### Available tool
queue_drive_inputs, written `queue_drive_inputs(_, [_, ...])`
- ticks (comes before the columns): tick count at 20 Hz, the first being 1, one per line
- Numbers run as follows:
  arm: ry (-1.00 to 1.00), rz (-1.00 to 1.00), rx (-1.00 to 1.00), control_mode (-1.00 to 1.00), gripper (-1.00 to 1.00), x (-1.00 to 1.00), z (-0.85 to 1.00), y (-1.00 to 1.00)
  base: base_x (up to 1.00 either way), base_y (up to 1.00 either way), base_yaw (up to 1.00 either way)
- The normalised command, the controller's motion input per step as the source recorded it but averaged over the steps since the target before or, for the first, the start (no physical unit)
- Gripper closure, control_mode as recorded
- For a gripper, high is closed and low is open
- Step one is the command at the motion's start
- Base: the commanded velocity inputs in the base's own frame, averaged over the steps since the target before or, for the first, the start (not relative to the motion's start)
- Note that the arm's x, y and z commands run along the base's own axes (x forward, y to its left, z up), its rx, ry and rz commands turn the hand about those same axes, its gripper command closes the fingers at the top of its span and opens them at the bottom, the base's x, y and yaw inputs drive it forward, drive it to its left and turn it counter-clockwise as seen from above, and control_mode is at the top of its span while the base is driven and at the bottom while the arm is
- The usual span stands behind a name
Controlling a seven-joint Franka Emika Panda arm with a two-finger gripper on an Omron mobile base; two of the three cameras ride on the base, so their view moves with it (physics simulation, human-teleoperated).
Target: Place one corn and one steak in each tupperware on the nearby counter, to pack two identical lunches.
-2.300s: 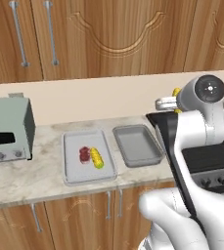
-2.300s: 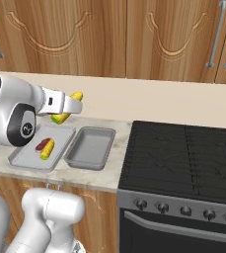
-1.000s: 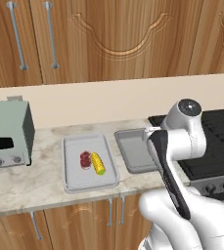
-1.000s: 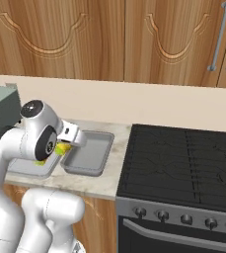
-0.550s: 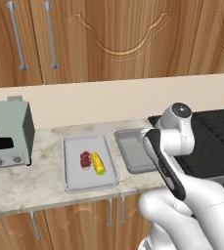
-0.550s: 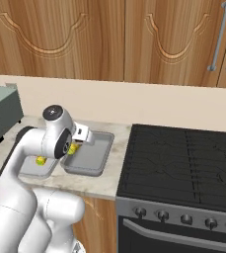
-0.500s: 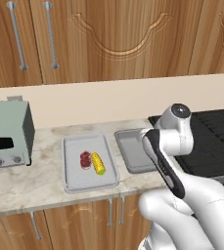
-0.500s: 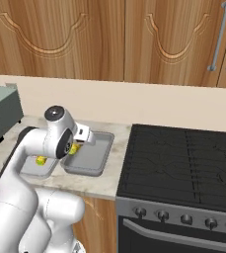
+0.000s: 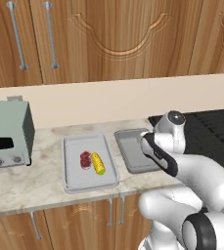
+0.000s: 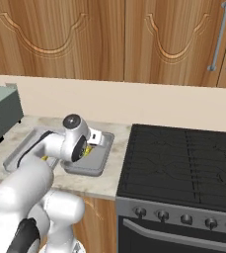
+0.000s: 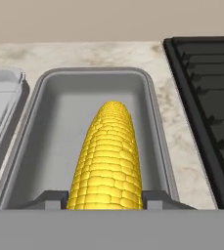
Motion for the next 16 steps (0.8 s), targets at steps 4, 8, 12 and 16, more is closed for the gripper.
queue_drive_inputs(4, [0.04, 0.00, 0.00, -1.00, 1.00, 0.57, -0.28, 0.00, 0.00, 0.00, 0.00])
queue_drive_inputs(8, [0.11, 0.00, 0.00, -1.00, 1.00, 0.23, -0.28, -0.06, 0.00, 0.00, 0.00])
queue_drive_inputs(12, [0.12, 0.00, 0.00, -1.00, 1.00, 0.13, -0.36, -0.09, 0.00, 0.00, 0.00])
queue_drive_inputs(16, [0.11, 0.00, 0.00, -1.00, 1.00, 0.30, -0.39, -0.01, 0.00, 0.00, 0.00])
